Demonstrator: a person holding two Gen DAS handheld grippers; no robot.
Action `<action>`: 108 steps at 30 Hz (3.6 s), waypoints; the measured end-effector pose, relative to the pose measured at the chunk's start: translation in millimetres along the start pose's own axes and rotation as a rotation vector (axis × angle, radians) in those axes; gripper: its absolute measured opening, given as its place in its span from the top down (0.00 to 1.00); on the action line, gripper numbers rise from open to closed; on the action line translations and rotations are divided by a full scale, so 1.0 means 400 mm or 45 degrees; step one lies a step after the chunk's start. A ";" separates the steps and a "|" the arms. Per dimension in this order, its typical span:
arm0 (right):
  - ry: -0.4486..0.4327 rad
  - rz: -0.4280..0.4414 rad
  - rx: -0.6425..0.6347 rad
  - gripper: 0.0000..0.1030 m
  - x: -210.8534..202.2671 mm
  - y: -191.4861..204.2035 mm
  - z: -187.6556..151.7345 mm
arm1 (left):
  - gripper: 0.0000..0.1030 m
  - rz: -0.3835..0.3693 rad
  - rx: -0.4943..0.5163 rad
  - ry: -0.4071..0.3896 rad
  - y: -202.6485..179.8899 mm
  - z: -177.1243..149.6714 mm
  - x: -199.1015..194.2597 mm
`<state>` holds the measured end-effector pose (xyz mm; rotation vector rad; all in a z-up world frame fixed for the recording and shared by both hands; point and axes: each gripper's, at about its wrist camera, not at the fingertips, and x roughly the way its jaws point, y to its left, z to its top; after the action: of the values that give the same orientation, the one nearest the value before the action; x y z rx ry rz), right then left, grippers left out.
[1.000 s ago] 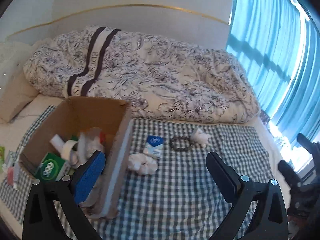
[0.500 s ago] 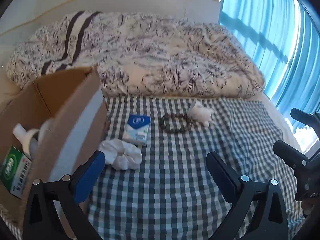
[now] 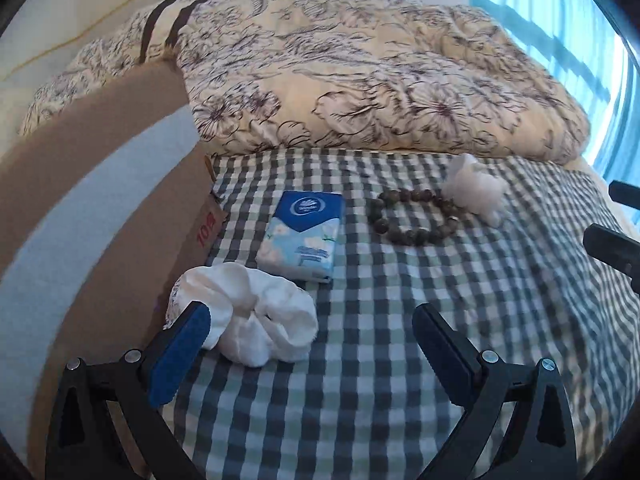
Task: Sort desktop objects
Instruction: 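Grasp the white scrunchie with the left gripper while the right grasps the white plush toy, then carry the scrunchie and plush toy into the box and open both grippers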
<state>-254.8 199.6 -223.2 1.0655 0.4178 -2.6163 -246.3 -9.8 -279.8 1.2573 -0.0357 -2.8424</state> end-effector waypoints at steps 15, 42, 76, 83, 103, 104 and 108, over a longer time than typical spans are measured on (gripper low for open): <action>0.066 0.052 -0.054 0.00 0.221 0.015 0.063 | 0.43 -0.037 -0.067 0.085 0.031 0.017 0.096; 0.098 0.054 0.145 0.53 0.176 0.010 0.016 | 0.78 -0.162 -0.046 -0.054 0.035 0.008 -0.082; -0.219 0.218 0.371 0.53 -0.376 0.072 -0.101 | 0.30 -0.060 -0.015 -0.082 0.024 -0.068 -0.154; -0.238 0.229 0.368 0.53 -0.368 0.061 -0.076 | 0.11 -0.002 -0.024 0.015 0.007 -0.030 -0.029; -0.380 0.242 0.295 0.53 -0.521 0.177 0.042 | 0.83 -0.134 -0.056 -0.146 0.057 -0.018 -0.292; -0.391 0.240 0.292 0.53 -0.533 0.191 0.051 | 0.83 -0.140 -0.062 -0.171 0.069 -0.013 -0.325; -0.432 0.242 0.271 0.53 -0.577 0.256 0.097 | 0.83 -0.153 -0.094 -0.261 0.127 0.013 -0.445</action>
<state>-83.4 126.3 -48.6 0.6570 -0.0367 -2.6381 -129.5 -53.4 -143.1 0.9834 0.1427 -3.0322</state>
